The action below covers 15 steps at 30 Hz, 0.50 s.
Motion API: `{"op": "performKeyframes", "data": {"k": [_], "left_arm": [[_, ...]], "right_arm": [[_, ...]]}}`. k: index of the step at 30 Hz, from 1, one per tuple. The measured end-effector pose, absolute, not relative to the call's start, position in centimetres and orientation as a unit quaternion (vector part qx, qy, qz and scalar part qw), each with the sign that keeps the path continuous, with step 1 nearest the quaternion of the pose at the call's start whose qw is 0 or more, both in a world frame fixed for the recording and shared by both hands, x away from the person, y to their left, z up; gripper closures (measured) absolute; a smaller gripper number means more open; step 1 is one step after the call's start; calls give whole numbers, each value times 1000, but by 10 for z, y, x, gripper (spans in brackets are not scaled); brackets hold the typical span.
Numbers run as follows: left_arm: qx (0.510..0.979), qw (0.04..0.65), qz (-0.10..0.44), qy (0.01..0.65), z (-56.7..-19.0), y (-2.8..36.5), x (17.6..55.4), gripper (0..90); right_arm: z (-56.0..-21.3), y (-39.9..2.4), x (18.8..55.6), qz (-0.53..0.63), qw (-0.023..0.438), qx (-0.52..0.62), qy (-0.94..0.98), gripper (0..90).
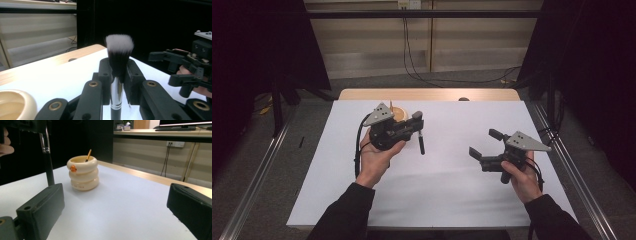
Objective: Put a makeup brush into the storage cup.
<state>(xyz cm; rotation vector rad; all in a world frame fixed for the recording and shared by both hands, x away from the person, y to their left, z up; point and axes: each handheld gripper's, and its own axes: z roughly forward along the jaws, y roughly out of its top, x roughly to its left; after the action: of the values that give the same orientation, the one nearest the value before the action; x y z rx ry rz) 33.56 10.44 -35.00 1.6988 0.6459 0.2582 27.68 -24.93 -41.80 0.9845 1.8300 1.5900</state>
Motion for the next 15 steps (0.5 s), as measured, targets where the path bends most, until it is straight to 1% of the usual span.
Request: {"op": "performKeyframes", "data": {"k": [2, 15], "left_arm": [[732, 605, 118, 289, -348, 107, 335, 780], [727, 604, 134, 299, -337, 123, 341, 780]], "right_arm": [[-420, -254, 272, 582, 270, 372, 671, 14], [-433, -279, 237, 555, 279, 388, 681, 3]]}}
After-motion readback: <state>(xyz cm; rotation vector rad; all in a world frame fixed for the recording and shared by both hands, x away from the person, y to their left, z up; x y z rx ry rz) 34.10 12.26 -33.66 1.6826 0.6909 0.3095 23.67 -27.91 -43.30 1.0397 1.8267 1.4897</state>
